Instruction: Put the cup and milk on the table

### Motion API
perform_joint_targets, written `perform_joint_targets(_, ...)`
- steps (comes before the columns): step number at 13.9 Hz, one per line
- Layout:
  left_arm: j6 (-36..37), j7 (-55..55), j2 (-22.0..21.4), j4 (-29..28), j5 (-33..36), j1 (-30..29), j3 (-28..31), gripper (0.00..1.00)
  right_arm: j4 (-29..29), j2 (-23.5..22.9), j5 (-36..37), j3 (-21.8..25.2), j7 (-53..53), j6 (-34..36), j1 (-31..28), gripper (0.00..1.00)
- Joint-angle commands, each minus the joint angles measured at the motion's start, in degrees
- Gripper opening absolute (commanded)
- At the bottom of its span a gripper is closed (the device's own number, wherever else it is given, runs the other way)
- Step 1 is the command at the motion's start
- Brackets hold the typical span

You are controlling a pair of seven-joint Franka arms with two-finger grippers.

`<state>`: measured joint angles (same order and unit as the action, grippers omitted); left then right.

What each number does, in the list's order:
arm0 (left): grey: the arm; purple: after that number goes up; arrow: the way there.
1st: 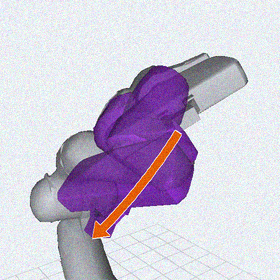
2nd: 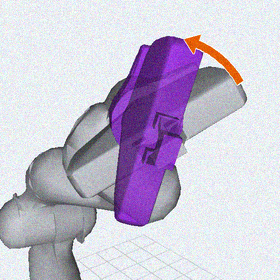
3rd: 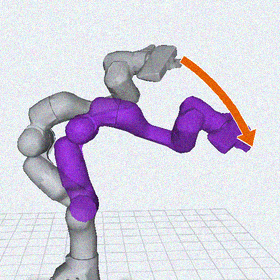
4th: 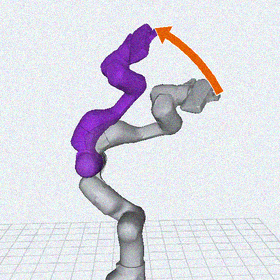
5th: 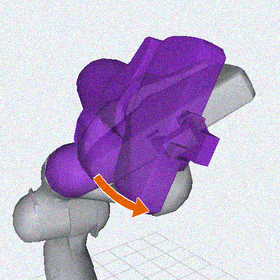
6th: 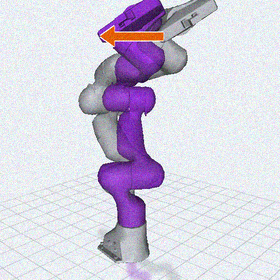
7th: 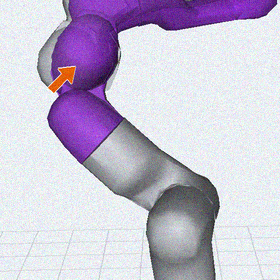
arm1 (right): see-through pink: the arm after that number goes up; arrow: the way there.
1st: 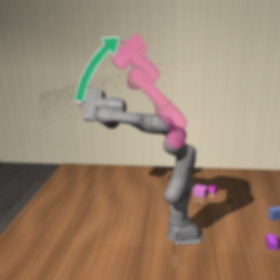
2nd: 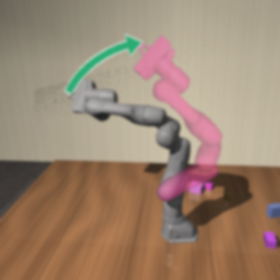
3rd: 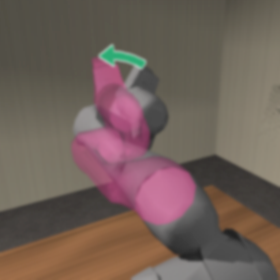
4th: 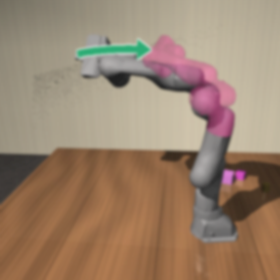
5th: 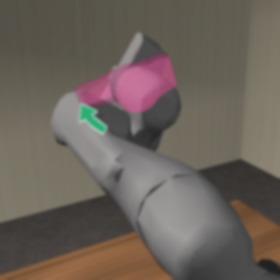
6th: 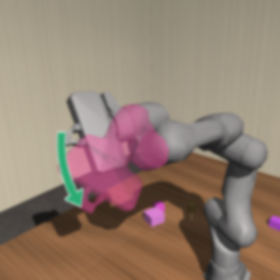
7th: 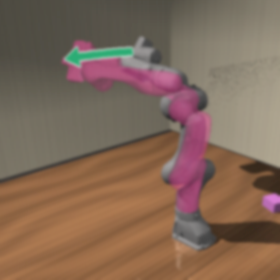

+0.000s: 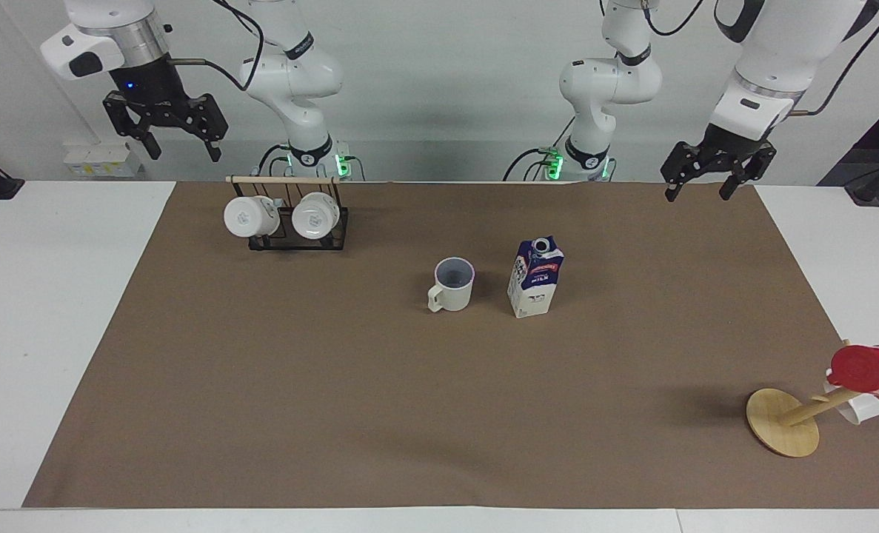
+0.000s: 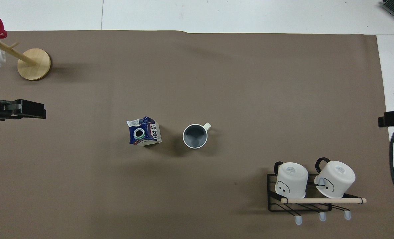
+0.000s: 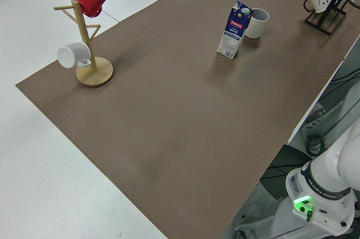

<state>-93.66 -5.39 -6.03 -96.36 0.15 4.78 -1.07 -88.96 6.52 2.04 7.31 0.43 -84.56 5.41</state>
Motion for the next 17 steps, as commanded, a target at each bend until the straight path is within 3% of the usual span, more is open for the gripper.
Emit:
perform_joint_targets(1, 0.85, 0.29, 0.32, 0.91, 1.34, -0.48, 0.54, 1.0, -2.45, 2.0, -0.19, -0.28, 0.19, -0.26, -0.49, 1.0)
perform_joint_targets(8, 3.12, 0.47, 0.32, 3.63, 1.25, -0.48, 1.15, 1.0, 2.29, -1.51, -0.72, -0.19, 0.45, 0.8, -1.28, 1.0)
perform_joint_targets(17, 7.42, 0.46, 0.23, 4.33, 0.64, -0.39, 0.63, 1.0, 1.33, -1.16, -1.51, 0.07, 2.57, 0.09, -1.19, 1.0)
